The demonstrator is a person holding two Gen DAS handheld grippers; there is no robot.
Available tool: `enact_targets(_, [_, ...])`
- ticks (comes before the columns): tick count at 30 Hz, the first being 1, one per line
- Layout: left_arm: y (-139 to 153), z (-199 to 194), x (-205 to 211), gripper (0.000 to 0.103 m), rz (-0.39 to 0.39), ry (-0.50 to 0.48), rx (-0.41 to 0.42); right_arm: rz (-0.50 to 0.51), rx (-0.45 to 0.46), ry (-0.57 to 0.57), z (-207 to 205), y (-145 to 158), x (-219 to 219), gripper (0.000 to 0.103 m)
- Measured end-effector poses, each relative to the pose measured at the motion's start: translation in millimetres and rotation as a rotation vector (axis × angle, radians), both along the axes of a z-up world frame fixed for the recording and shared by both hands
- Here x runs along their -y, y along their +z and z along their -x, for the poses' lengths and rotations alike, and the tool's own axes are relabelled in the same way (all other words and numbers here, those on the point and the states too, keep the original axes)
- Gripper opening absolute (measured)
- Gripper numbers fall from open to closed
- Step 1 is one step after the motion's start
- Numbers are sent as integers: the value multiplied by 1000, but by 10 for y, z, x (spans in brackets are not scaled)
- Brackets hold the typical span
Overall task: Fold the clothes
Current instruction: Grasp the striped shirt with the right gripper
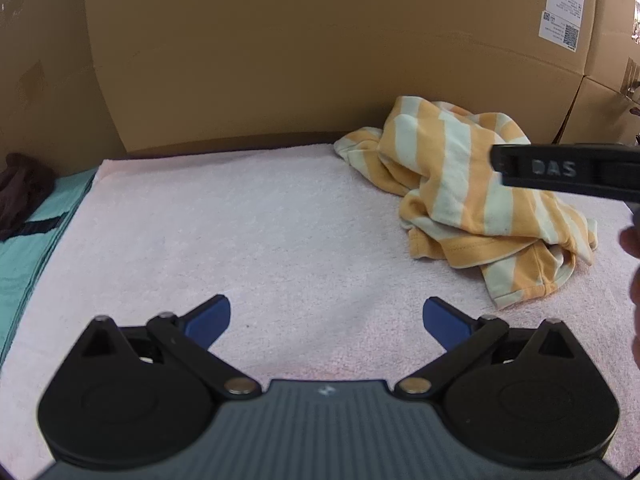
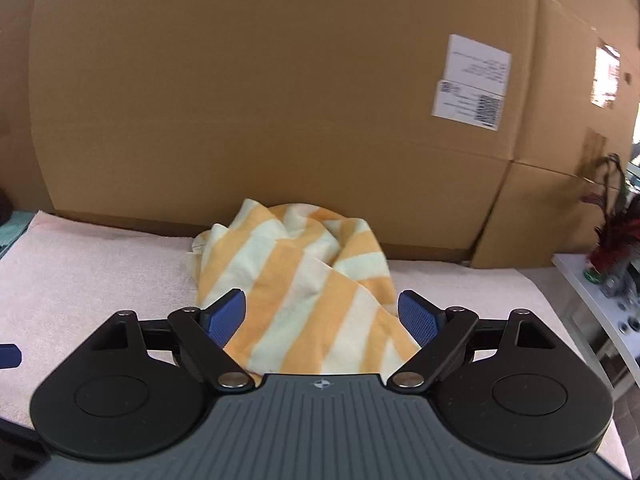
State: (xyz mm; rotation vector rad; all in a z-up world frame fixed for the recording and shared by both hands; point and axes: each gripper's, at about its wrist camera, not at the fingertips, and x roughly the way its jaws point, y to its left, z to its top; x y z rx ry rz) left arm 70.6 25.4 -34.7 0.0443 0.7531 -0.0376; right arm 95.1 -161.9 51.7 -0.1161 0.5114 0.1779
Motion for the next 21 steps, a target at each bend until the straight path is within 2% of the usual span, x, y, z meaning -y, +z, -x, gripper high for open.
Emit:
enact_targets(5, [-42, -22, -167, 102, -2, 30, -12, 86, -48, 121, -452, -230, -480, 85])
enact_targets(6, [-45, -26, -196, 102, -3, 35, -16, 105, -64, 132, -527, -303, -558, 71])
enact_targets(7, [-43, -20, -231, 102, -4, 41, -16, 136, -72, 87, -572, -373, -564, 54])
enact_targets(8, [-42, -14, -267, 102, -5, 48, -15, 166, -79, 42, -617, -442, -569, 26])
enact_targets(9, [-37, -1, -304, 102, -4, 51, -8, 125, -74, 22, -607, -445, -471, 19])
enact_targets(10, [-33, 11, -341, 102, -3, 55, -1, 38, -71, 4, -540, -394, -284, 10])
enact_targets(11, [-26, 17, -369, 102, -2, 58, 6, -49, -68, -15, -473, -343, -96, 9])
enact_targets(13, [-6, 21, -400, 102, 16, 55, 21, -134, -30, -70, -206, -227, 294, 4])
enact_targets(17, [43, 5, -320, 102, 72, -5, 50, -110, 104, -213, 558, -38, 1021, 3])
enact_targets(19, [86, 7, -226, 102, 71, -40, 75, -150, 101, -285, 863, -40, 1437, 4])
enact_targets(21, [139, -18, -108, 102, 66, -72, 91, -88, 59, -374, 978, -133, 1675, 5])
